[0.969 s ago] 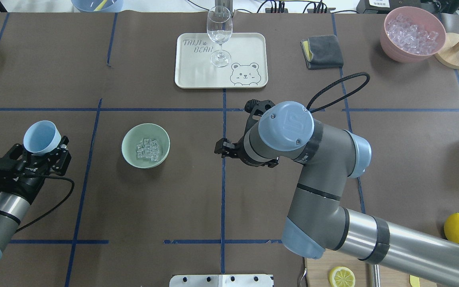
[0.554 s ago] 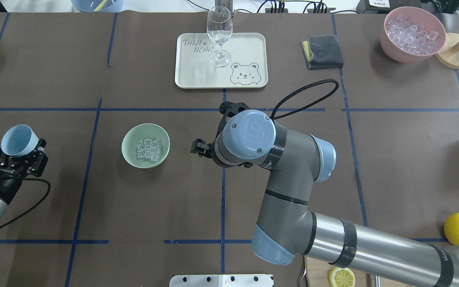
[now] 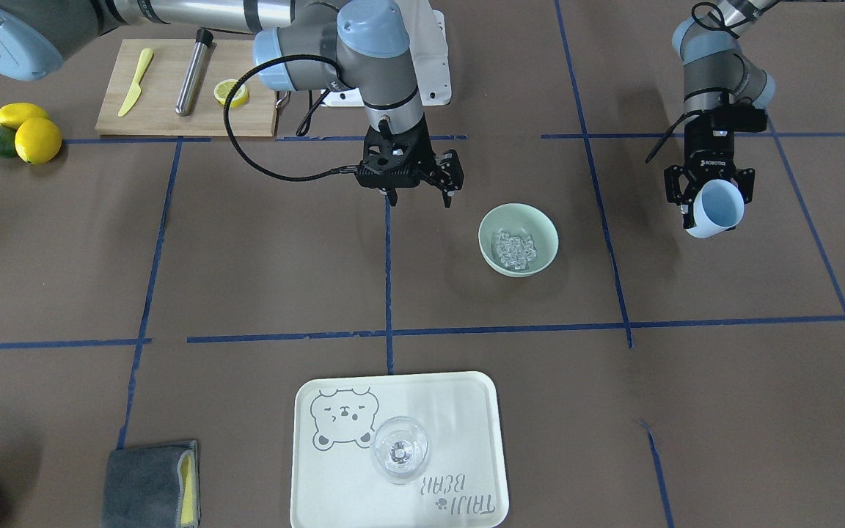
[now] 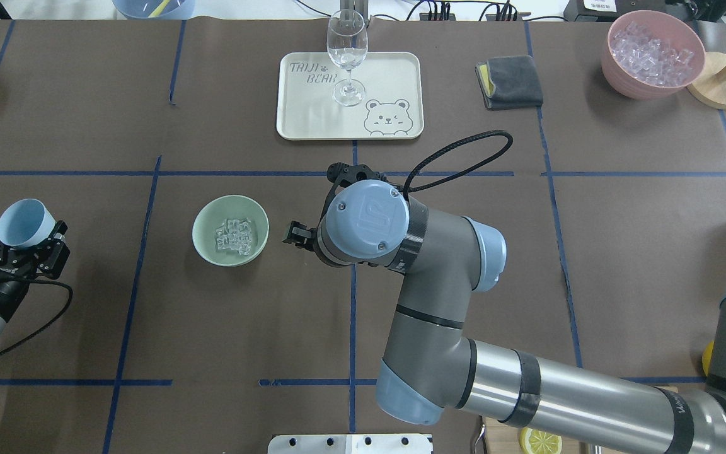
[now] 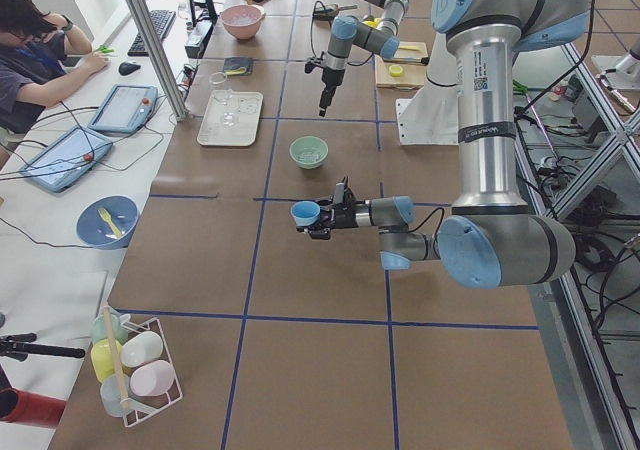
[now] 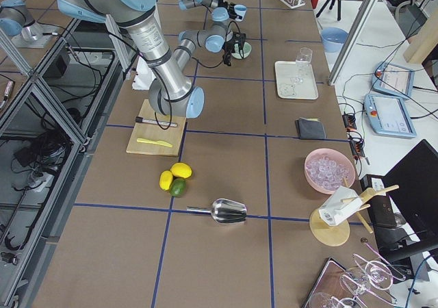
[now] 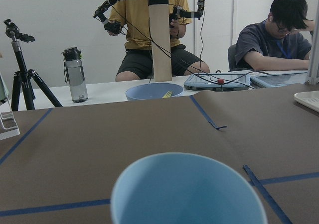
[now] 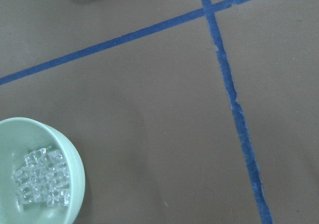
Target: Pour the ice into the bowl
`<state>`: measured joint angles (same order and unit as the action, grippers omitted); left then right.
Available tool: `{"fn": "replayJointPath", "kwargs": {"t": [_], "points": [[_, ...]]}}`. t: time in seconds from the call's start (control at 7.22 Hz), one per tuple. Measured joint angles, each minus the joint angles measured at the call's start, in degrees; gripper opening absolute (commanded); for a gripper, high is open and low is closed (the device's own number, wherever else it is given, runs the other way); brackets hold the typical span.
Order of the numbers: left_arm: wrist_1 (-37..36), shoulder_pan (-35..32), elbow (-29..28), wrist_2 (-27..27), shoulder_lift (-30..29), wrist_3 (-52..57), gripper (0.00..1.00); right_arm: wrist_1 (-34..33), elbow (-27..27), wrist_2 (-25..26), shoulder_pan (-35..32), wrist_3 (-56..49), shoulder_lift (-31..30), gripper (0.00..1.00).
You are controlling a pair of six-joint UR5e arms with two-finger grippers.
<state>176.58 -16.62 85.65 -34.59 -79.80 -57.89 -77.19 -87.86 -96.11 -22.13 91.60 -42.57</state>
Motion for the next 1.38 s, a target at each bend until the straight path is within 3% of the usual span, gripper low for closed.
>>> {"fn": "replayJointPath", "kwargs": {"t": [0.69, 0.83, 1.11, 1.25, 1.38], "points": [[-0.2, -2.1, -3.1, -2.3, -0.5, 0.0, 0.00, 2.0, 9.5, 0.4, 0.1, 0.7, 7.8, 1.00], [-0.2, -2.2, -3.6, -2.8, -0.5, 0.1, 0.04, 2.1, 10.6, 0.6, 0.1, 0.6, 8.7, 1.00], [-0.4, -2.3, -4.3, -3.4, -0.5, 0.1, 0.32, 3.3, 13.7, 1.0, 0.1, 0.5, 10.4, 1.00], [-0.4, -2.5, -4.4, -3.9, -0.5, 0.2, 0.54, 3.9, 15.2, 1.1, 0.1, 0.4, 11.2, 1.00], [-0.4, -2.7, -4.4, -4.8, -0.5, 0.4, 0.66, 4.1, 15.9, 1.2, 0.1, 0.3, 11.6, 1.00]]}}
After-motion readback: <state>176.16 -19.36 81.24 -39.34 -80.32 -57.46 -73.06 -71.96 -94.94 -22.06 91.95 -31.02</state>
